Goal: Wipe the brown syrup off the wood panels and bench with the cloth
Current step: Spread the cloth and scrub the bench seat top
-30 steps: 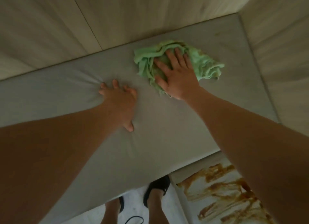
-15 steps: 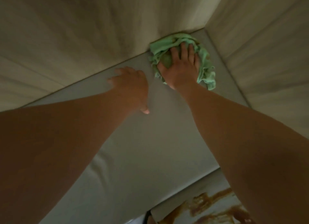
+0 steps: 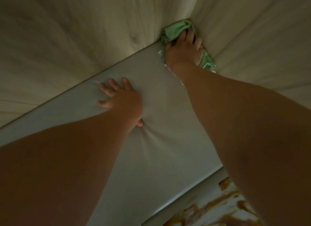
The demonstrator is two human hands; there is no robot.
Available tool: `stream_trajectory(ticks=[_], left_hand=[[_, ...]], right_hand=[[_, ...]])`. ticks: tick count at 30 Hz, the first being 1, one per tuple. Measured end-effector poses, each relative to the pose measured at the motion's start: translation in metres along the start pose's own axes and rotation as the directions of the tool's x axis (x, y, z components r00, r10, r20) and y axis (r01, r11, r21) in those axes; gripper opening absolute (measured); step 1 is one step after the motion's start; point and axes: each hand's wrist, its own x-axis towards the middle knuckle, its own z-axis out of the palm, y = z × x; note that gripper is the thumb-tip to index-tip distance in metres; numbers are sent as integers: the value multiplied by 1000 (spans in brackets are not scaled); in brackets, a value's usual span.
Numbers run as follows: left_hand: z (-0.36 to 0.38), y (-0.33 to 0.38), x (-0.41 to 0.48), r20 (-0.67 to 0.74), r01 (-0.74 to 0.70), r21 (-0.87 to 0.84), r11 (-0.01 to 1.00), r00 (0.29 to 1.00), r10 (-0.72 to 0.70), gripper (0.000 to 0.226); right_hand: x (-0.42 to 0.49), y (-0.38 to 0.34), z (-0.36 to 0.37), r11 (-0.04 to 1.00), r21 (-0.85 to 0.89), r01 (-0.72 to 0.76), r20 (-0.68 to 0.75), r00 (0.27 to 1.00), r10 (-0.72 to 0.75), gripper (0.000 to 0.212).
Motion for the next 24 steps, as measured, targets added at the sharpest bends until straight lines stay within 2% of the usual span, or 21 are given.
stream_trajectory(ticks=[4,14,17,21,24], left_hand=[[0,7,0,-9,43,5,999,999,-43,162],[9,5,-2,-88,37,6,999,995,-36,164],[13,2,-2,-125,-5,-11,1000,992,4,164],[17,-3,-4,-189,-45,-10,999,981,42,164],[19,-6,-8,-210,-76,-26,997,975,69,162]], right_hand=[[-2,7,-2,997,51,-56,8,998,56,57],[-75,81,13,993,4,-121,-44,992,121,56],[-110,116,19,980,-10,-200,-83,977,198,56],[-148,150,22,950,11,-311,-50,949,311,57],[-168,171,25,907,19,-420,-91,903,420,53]])
